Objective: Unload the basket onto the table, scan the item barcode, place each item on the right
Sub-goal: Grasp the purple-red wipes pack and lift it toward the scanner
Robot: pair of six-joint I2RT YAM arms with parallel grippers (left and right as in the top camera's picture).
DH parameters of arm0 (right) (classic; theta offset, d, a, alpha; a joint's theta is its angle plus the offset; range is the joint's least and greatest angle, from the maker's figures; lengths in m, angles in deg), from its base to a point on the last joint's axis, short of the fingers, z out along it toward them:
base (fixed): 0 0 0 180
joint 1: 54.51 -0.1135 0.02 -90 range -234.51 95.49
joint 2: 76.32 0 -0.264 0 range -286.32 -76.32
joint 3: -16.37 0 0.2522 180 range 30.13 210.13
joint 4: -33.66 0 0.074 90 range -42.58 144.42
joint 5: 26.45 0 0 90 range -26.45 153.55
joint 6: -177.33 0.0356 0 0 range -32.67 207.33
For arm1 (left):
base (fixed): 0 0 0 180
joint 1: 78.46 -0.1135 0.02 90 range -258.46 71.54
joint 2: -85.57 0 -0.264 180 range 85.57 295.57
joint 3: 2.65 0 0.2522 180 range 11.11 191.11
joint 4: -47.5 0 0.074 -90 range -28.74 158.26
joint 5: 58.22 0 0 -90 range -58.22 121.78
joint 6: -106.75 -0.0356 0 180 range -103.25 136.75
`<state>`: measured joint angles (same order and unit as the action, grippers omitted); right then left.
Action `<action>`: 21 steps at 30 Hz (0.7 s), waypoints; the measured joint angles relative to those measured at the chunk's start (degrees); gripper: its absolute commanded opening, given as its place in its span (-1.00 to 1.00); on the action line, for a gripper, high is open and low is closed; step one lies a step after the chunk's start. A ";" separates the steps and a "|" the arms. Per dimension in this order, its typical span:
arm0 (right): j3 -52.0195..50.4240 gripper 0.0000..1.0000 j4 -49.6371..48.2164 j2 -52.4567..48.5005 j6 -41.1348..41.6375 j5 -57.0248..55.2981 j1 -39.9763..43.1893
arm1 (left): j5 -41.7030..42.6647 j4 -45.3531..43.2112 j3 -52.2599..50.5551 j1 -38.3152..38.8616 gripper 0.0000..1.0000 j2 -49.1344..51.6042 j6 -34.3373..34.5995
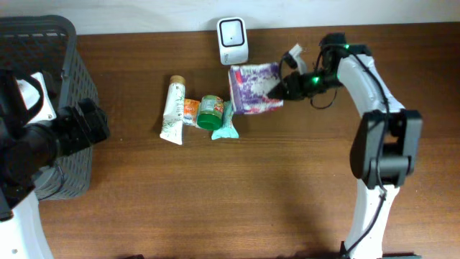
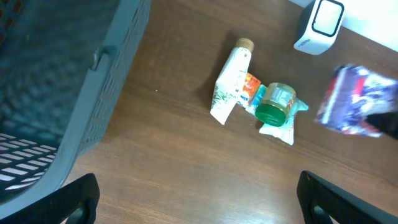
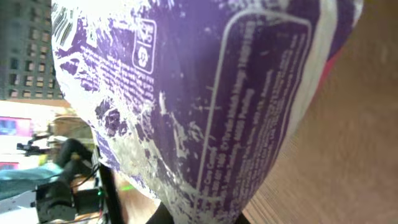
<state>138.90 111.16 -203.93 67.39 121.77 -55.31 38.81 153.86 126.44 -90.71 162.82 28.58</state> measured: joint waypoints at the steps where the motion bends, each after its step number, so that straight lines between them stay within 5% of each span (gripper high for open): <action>1: 0.24 -0.92 -1.31 2.03 0.31 0.00 0.00 | 0.00 0.00 0.00 0.00 0.98 0.00 0.00; 11: 0.96 -0.92 -15.06 15.69 18.32 -22.49 -6.99 | 0.00 -0.02 0.00 0.00 0.98 0.00 0.00; 21: 0.94 -0.92 -16.46 15.85 21.53 -30.56 -14.29 | 0.00 -0.02 0.00 0.00 0.98 0.00 0.00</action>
<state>139.84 94.70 -188.09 88.92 91.21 -69.60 38.81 153.84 126.44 -90.71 162.82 28.58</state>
